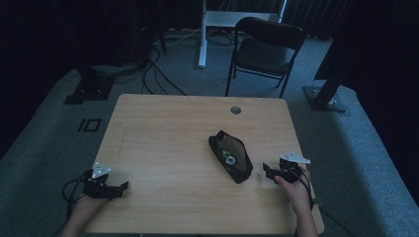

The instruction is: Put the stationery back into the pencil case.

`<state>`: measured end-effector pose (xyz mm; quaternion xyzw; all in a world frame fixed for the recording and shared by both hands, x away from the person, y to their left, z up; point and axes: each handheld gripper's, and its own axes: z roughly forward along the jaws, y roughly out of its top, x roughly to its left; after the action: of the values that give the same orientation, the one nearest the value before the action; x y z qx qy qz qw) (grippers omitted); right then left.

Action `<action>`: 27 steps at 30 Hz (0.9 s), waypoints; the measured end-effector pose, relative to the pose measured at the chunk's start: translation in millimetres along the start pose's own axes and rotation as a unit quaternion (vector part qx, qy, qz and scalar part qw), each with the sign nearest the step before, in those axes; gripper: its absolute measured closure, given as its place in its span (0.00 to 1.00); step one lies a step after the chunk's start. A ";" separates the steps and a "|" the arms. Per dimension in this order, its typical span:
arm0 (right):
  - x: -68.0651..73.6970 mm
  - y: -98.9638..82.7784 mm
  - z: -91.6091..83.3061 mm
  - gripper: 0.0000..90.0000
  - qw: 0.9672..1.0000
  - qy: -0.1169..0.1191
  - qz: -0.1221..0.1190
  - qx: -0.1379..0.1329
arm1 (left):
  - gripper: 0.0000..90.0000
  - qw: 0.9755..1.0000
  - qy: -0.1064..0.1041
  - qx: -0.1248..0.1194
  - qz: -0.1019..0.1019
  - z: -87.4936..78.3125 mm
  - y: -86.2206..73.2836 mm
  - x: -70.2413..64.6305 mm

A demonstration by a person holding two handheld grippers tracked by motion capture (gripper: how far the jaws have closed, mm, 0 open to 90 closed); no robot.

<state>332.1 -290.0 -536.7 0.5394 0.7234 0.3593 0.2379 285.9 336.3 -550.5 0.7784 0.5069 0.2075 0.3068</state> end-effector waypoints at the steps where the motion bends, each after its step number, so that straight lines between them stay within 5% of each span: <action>1: -0.8 -1.7 0.8 0.24 1.000 -0.005 0.000 0.003 | 0.00 1.000 0.000 0.000 0.000 0.0 0.0 0.0; 15: -2.1 -19.7 0.3 0.22 0.999 -0.042 0.013 0.029 | 0.00 1.000 0.000 0.000 0.000 0.0 0.0 0.0; 27: -1.7 -20.3 0.0 0.21 0.999 -0.042 0.015 0.030 | 0.00 1.000 0.000 0.000 0.000 0.0 -0.1 0.0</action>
<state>320.3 -294.8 -552.5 0.5715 0.7151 0.3178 0.2468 285.8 336.3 -550.6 0.7784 0.5068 0.2075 0.3067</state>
